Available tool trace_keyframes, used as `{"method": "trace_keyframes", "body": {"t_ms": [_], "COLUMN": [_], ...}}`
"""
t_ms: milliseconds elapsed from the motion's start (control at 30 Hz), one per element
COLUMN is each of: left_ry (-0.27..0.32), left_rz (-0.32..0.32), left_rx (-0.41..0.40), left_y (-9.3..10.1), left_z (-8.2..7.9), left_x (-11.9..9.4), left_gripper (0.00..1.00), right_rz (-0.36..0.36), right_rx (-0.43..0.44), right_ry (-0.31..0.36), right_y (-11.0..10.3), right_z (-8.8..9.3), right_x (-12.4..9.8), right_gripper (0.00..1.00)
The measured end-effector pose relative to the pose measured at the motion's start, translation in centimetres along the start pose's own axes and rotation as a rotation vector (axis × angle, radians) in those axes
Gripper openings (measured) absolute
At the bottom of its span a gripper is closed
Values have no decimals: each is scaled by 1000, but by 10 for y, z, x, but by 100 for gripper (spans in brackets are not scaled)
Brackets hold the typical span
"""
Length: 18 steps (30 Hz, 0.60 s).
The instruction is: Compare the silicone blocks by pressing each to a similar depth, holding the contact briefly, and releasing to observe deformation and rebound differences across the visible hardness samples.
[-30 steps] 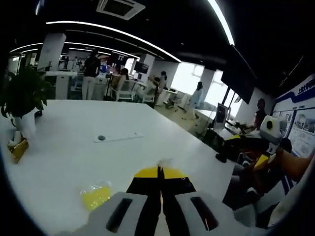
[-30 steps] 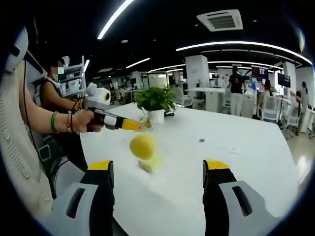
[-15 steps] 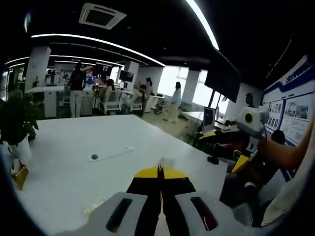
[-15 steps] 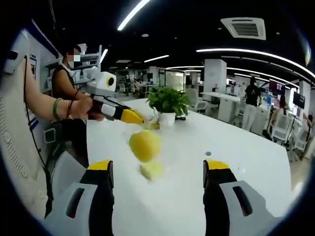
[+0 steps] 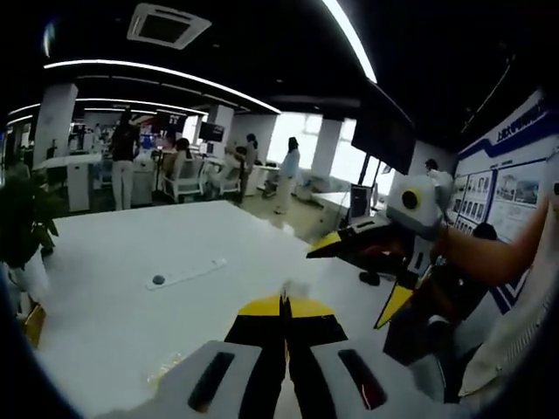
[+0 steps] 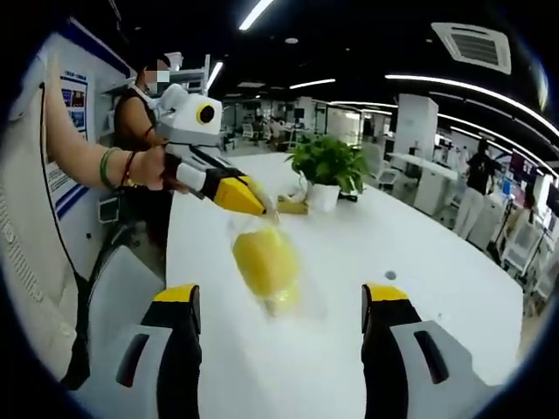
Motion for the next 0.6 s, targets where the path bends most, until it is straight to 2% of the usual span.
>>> {"method": "trace_keyframes", "body": {"t_ms": [367, 600], "left_ry": [-11, -10], "left_rz": [52, 90], "left_rx": [28, 52], "left_y": [6, 11], "left_z": [-3, -8], "left_x": [8, 11], "left_gripper": [0, 0], "right_rz": [-90, -134], "right_rx": [-39, -41], "right_ry": [-56, -76], "right_y": [2, 1], "right_z": [-1, 3], "right_x": [44, 59], "right_gripper": [69, 66]}}
Point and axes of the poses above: the point that each gripper's makers call its tool centre point, and the gripper's own axes: x roughly forward along the fingers, y roughly to its right, z roughly out of its underside, the point moved 9 cm from there along -x, roughly backward along the fingers, and after that the axes turned 1 degree about -x, right-handed, at the moved point
